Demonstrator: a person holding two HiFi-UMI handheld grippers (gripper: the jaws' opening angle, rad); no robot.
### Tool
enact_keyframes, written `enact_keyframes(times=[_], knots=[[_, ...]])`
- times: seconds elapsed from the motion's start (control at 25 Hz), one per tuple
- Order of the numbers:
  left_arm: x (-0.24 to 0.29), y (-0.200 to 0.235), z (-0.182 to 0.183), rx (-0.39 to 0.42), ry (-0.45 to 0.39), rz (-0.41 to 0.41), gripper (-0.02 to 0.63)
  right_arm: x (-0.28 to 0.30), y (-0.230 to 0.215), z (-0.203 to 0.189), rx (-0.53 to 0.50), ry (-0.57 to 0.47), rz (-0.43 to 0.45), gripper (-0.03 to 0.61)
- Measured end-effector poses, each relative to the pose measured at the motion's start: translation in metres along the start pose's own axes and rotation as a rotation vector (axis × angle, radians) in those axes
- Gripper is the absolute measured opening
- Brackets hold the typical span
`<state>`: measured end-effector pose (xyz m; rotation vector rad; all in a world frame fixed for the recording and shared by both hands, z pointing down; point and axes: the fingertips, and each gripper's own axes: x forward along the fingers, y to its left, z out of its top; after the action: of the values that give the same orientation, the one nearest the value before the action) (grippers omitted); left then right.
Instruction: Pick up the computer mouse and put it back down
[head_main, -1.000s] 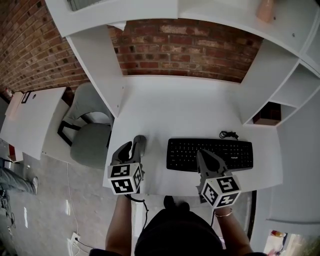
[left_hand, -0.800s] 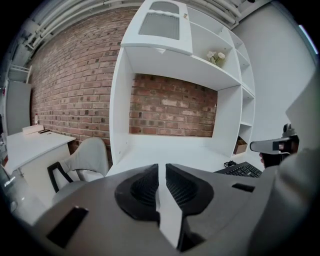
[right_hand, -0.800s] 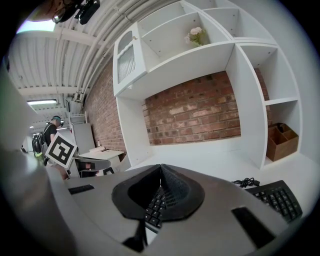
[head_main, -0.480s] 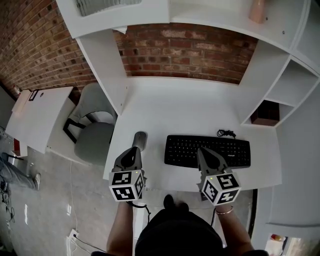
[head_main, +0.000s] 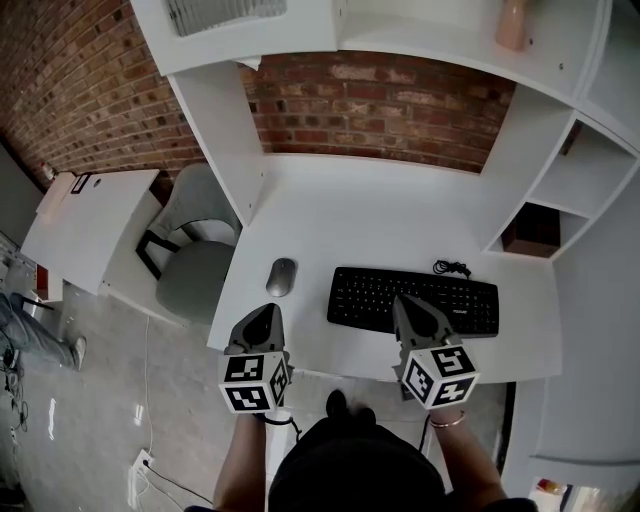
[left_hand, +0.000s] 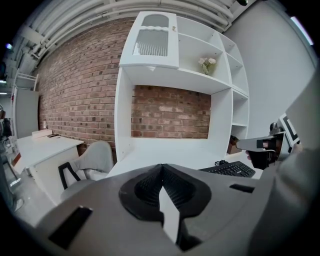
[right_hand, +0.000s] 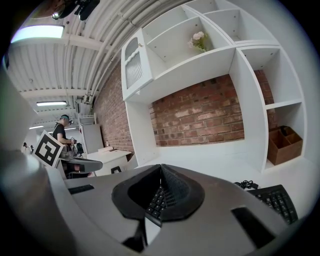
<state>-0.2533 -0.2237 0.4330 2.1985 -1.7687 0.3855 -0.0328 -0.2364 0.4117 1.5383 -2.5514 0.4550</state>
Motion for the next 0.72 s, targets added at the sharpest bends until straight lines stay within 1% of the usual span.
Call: enact_keyframes(times=[0.32, 0.72], knots=[[-0.012, 0.000, -0.001, -0.011, -0.006, 0.012, 0.009, -0.002, -0.001, 0.000, -0.014, 0.008, 0.010, 0.005], [-0.013, 0.000, -0.001, -0.021, -0.013, 0.017, 0.009, 0.005, 0.000, 0.004, -0.035, 0.006, 0.026, 0.005]])
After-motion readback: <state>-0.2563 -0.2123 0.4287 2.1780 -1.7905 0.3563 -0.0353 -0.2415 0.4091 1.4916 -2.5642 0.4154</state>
